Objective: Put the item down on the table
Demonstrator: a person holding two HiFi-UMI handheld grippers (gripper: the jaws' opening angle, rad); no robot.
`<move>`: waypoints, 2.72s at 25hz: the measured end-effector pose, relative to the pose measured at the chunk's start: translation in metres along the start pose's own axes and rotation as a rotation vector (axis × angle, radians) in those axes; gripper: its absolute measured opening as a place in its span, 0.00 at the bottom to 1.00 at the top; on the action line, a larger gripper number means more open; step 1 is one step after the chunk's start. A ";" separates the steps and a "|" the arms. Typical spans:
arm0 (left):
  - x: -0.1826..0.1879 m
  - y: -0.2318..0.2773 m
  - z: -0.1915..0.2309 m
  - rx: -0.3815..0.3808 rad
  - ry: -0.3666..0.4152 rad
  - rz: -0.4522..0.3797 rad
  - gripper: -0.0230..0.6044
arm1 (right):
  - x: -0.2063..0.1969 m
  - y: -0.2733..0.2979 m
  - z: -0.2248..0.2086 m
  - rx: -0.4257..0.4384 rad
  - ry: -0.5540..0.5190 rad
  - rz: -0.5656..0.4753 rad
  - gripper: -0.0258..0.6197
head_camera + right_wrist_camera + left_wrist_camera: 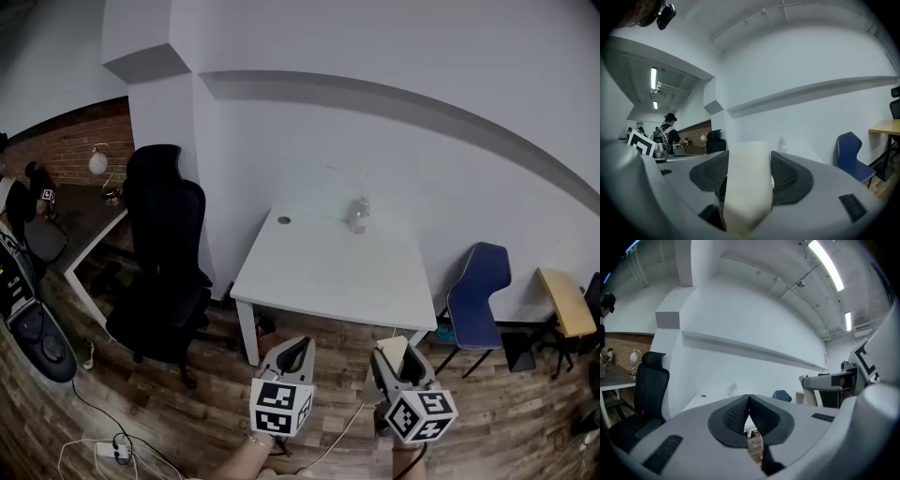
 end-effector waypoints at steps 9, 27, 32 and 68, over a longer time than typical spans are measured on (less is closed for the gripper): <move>0.002 0.002 -0.002 0.004 0.008 0.001 0.06 | 0.002 0.004 -0.002 0.007 -0.008 0.001 0.50; -0.009 0.018 -0.008 0.099 -0.008 0.008 0.06 | -0.002 0.010 -0.046 0.071 0.015 0.011 0.50; -0.014 0.027 -0.020 0.104 0.016 0.023 0.06 | -0.006 0.014 -0.071 0.067 0.039 0.010 0.50; 0.020 0.181 0.088 0.066 -0.055 0.005 0.06 | 0.028 0.177 -0.097 0.000 -0.032 0.002 0.50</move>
Point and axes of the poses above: the fingertips, and each gripper's own axes: y forward along the fingers, z to its left, x out of its top, the point moved 8 cm from there along -y, backward along the fingers, and after that the axes turned 6 degrees about -y, right-handed, at the moved point
